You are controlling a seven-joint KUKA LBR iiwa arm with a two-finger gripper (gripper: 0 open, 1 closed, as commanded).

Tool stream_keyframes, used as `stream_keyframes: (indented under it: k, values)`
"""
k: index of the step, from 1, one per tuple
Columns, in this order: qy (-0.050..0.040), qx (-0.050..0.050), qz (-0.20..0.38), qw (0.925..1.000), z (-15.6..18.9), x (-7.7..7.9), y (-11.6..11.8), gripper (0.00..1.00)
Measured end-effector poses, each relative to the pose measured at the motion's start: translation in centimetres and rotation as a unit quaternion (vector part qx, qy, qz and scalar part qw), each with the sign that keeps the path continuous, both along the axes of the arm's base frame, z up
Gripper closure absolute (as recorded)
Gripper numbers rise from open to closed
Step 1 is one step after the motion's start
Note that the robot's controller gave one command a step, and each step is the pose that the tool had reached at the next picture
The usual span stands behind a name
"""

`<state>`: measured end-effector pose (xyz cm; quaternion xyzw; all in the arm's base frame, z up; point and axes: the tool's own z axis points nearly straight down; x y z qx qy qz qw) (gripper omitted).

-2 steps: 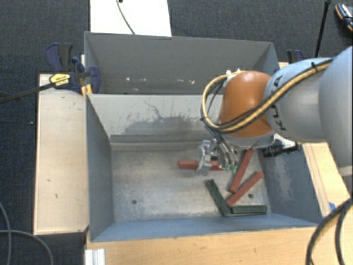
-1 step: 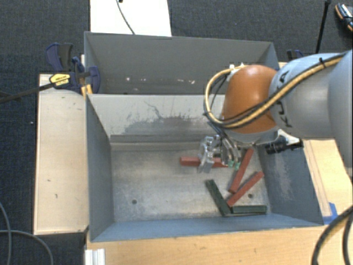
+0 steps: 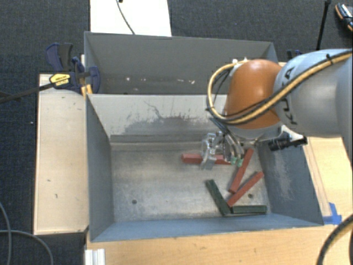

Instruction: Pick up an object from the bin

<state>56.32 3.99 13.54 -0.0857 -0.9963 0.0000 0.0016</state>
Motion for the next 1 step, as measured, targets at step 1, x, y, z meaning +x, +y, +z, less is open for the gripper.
stream_keyframes:
  k: [1]
  values:
    - [0.0004, 0.000, 0.000, 1.0000, 2.17, -0.03, 0.00, 1.00]
